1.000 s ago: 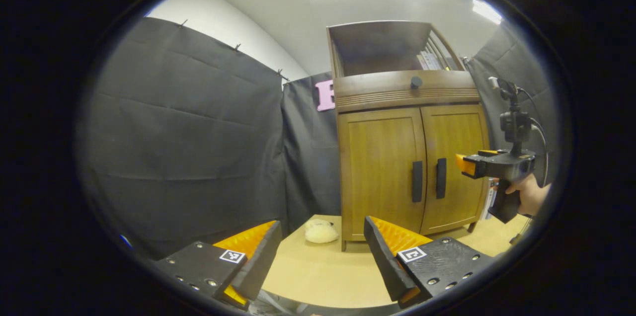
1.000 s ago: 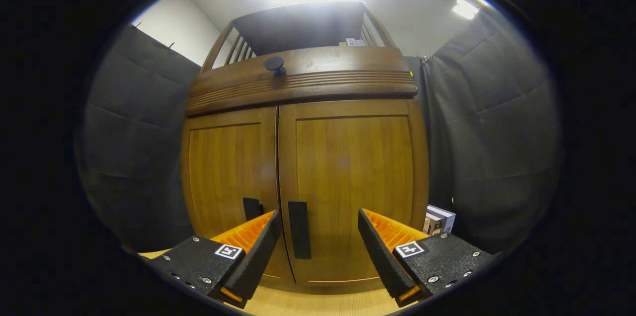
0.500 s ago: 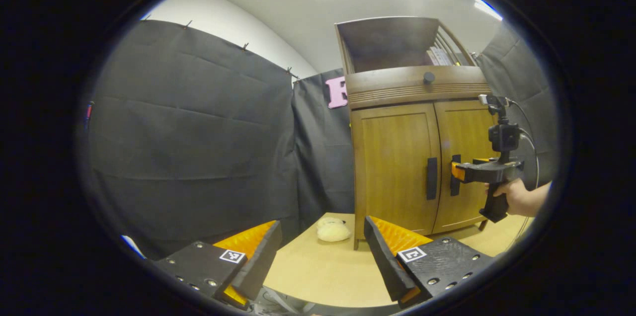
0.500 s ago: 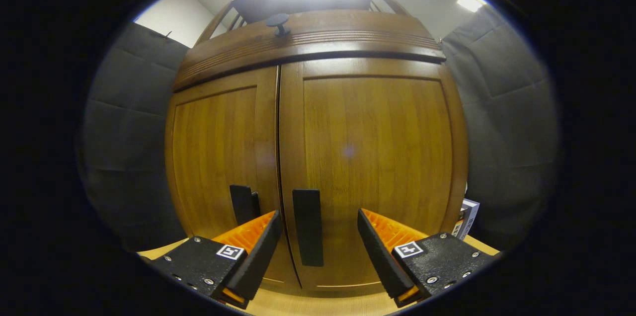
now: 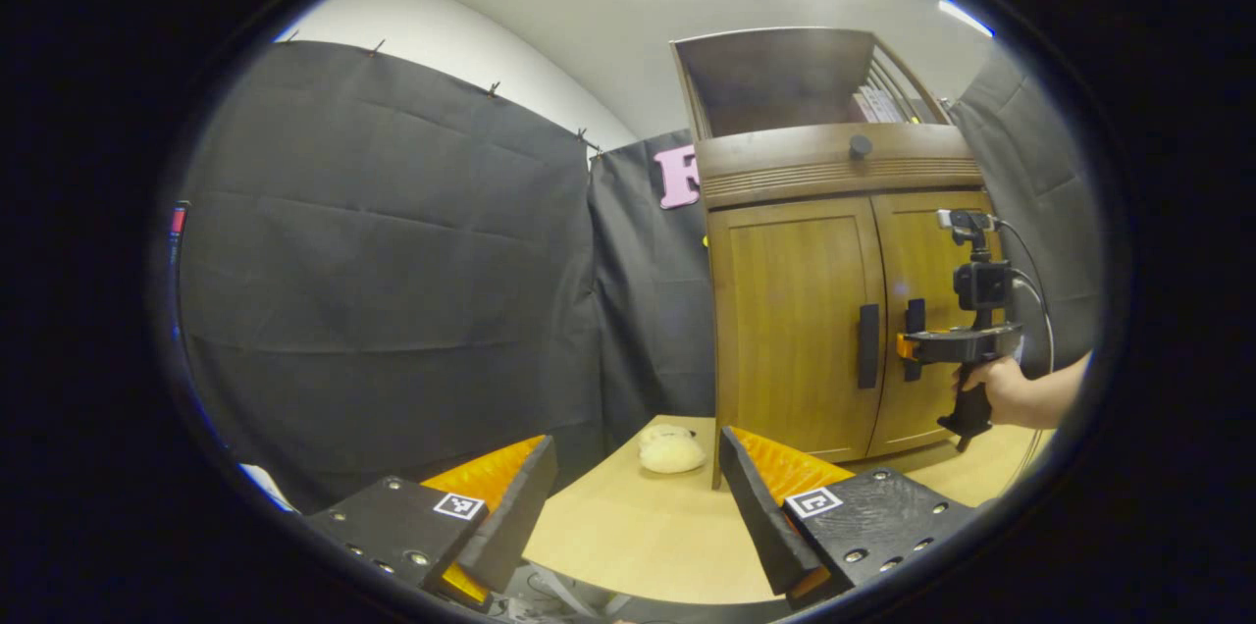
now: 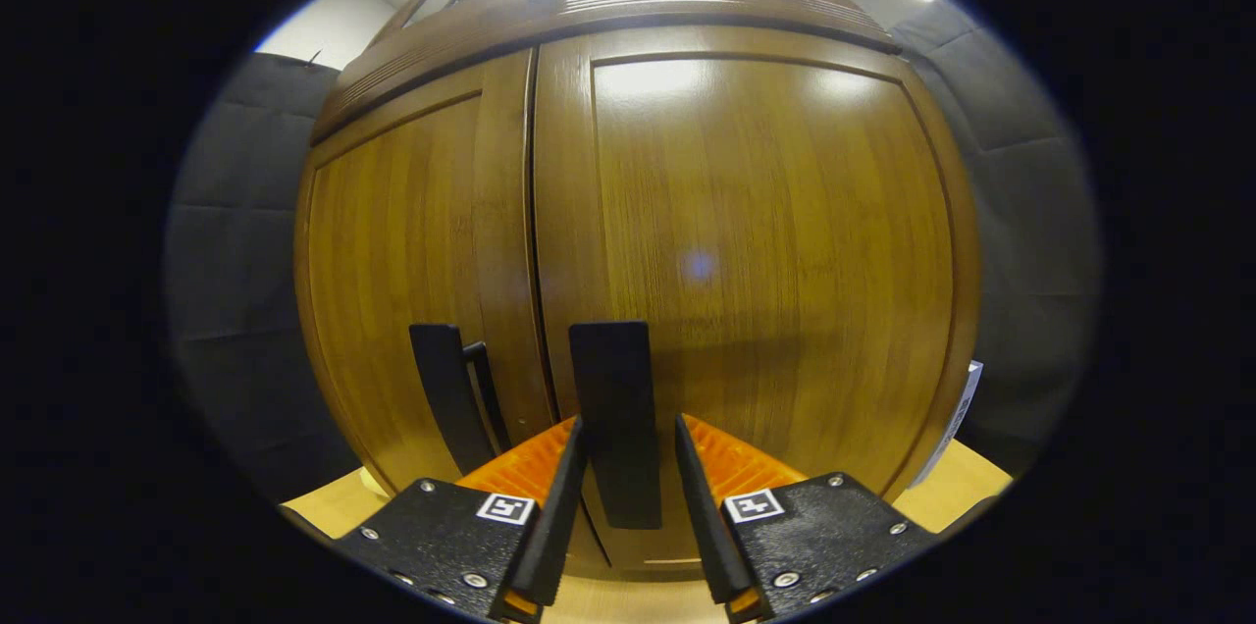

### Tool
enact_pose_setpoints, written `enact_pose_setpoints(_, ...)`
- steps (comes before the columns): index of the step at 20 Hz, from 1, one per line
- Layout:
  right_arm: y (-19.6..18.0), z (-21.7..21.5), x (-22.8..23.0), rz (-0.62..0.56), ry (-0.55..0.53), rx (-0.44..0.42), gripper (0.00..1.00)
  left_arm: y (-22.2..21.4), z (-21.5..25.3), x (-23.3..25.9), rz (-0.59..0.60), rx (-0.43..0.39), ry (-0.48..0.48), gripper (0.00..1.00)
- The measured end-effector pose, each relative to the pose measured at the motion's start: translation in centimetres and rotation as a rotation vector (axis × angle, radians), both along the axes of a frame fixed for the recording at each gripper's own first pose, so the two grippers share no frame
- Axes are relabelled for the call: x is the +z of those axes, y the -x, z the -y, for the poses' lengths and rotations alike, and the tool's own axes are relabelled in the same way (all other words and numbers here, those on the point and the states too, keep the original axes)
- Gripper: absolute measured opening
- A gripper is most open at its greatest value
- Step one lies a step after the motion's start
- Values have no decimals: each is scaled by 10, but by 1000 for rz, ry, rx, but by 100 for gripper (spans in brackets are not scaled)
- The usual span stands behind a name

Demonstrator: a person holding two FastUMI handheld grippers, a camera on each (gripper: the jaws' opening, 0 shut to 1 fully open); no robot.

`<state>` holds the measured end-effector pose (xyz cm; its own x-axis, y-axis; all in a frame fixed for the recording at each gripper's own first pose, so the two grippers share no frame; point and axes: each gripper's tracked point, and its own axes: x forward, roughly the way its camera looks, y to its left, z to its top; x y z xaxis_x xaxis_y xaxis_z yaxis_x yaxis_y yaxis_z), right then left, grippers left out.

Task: Open the right door of the double-door shoe cabinet with the right hand, and open the left door with the left hand.

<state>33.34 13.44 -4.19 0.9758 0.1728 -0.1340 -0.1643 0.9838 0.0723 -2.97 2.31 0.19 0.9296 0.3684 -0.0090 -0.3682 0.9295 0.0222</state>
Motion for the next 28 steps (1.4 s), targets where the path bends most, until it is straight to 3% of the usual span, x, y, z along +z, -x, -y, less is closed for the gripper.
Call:
enact_pose_setpoints(3, -1, -3, -2, -17, -12, 6, 36, 1, -1, 3, 6, 2, -11, 100)
enact_pose_setpoints(7, 7, -1, -2, -22, 18, 11, 23, 0, 0, 2, 11, -10, 1, 100)
enact_pose_setpoints(13, 29, 2, 2, -25, 15, 36, 22, -3, 3, 4, 34, -54, -6, 100)
enact_pose_setpoints(14, 34, 3, 3, -24, 17, 40, 21, -4, 3, 4, 38, -64, -9, 95)
enact_pose_setpoints(28, 101, 36, 11, -18, 12, 53, 22, -8, 7, 11, 59, -162, -17, 95)
